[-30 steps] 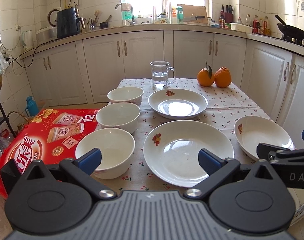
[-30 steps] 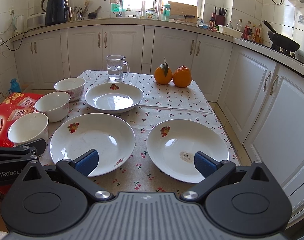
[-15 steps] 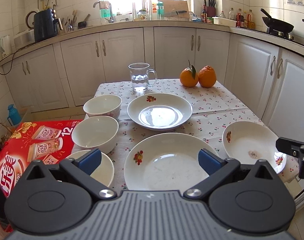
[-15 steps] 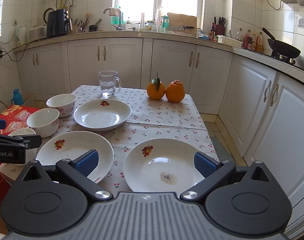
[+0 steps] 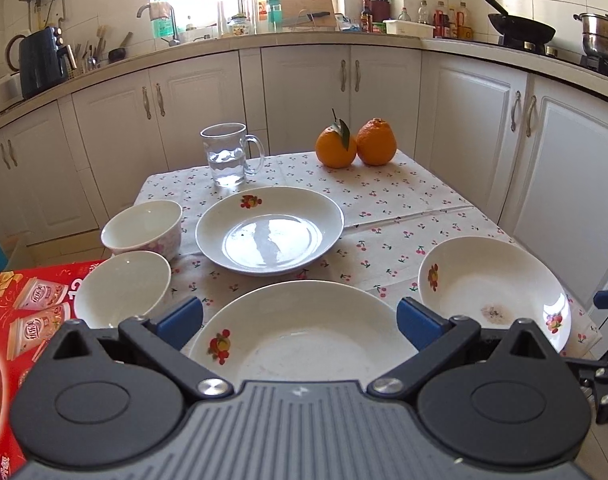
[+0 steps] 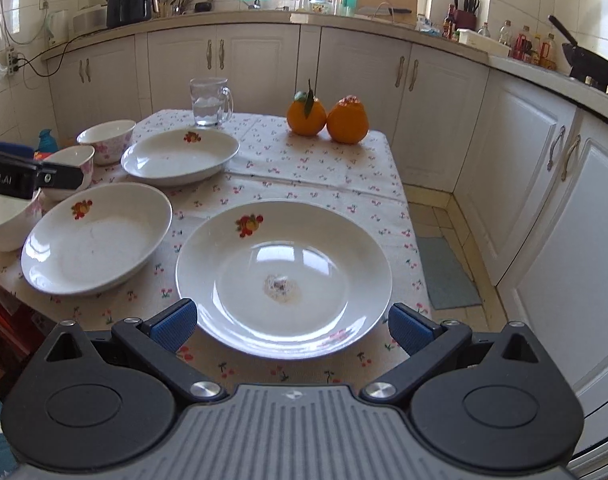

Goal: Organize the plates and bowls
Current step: 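Move the left gripper to the stained white plate and grasp its rim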

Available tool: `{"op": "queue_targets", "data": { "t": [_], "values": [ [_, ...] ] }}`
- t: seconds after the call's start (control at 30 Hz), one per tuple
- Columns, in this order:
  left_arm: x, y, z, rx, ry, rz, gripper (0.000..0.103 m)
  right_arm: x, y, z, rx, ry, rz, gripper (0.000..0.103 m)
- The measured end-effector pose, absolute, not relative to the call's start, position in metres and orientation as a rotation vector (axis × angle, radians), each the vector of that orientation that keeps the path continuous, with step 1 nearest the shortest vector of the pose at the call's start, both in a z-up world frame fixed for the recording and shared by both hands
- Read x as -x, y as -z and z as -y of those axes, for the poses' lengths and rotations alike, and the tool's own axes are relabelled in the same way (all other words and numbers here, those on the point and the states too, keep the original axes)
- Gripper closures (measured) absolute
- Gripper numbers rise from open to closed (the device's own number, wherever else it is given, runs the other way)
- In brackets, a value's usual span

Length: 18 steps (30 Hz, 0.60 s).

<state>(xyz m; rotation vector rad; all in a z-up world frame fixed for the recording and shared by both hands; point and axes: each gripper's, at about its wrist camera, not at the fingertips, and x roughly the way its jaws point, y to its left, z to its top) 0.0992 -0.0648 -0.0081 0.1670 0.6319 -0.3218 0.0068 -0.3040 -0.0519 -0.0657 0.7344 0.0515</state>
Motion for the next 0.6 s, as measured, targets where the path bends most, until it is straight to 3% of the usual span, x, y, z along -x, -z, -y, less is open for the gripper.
{"op": "queue_targets", "data": {
  "t": [0.6],
  "values": [
    [-0.151, 0.025, 0.131, -0.223, 0.568, -0.775, 0.001, -0.043, 0.100, 0.325, 0.060, -0.182, -0.847, 0.000]
  ]
}}
